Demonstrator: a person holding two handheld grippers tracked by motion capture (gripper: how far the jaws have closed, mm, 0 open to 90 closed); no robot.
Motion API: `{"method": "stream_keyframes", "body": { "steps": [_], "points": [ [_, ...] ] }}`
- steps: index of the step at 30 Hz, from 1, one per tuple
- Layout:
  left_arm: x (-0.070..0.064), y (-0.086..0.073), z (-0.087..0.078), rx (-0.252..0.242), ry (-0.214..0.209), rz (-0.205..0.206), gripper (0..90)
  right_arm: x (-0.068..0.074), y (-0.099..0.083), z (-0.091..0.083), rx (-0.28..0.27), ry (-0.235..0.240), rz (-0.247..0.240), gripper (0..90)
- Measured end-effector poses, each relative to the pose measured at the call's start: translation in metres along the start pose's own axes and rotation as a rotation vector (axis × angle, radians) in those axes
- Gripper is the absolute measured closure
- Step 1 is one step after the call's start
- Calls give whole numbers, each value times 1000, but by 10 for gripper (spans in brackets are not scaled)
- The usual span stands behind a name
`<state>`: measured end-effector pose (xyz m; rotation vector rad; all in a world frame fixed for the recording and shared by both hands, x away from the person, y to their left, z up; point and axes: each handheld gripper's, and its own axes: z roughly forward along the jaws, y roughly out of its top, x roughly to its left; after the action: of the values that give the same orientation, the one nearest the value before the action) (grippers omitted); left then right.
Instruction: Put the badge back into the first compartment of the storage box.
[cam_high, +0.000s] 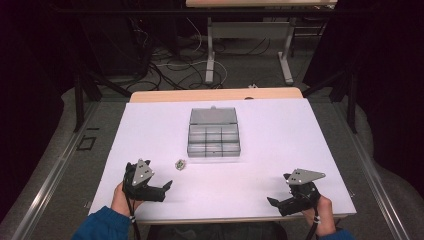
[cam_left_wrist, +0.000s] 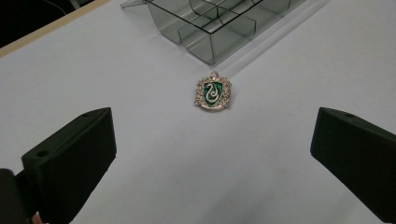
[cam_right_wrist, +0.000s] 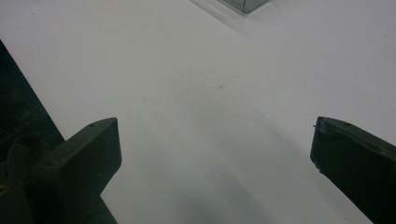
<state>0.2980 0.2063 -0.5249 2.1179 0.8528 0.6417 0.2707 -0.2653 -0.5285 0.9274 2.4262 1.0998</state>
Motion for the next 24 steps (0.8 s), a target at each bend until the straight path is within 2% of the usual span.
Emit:
{"method": "stream_keyframes", "body": {
  "steps": [5,6,7,9,10,11,12,18,19,20,24],
  "points": [
    [0,3,6,8,3,-3,3,0,0,0,-2,-5,9,15],
    [1,4,8,10,6,5,3,0,0,-1,16,3,11,15],
    [0,4,10,11,-1,-10,4,0,0,-1,16,0,12,15],
    [1,5,13,16,2,-10,4,0,0,-1,16,3,11,15],
    [2,6,15,19,9,6,4,0,-1,1,-4,4,20,15],
    [2,7,17,26,0,-10,4,0,0,-1,18,5,18,15],
    [2,8,19,32,-4,-5,4,0,0,0,3,0,16,15],
    [2,11,31,53,4,-3,3,0,-1,0,-4,-6,18,15],
    [3,13,34,69,13,10,3,0,-1,1,-4,-4,22,15],
    [3,13,36,69,4,-3,3,0,-1,1,-3,-3,21,15],
    [3,16,43,78,13,-4,3,0,0,1,-4,1,26,15]
  ]
}}
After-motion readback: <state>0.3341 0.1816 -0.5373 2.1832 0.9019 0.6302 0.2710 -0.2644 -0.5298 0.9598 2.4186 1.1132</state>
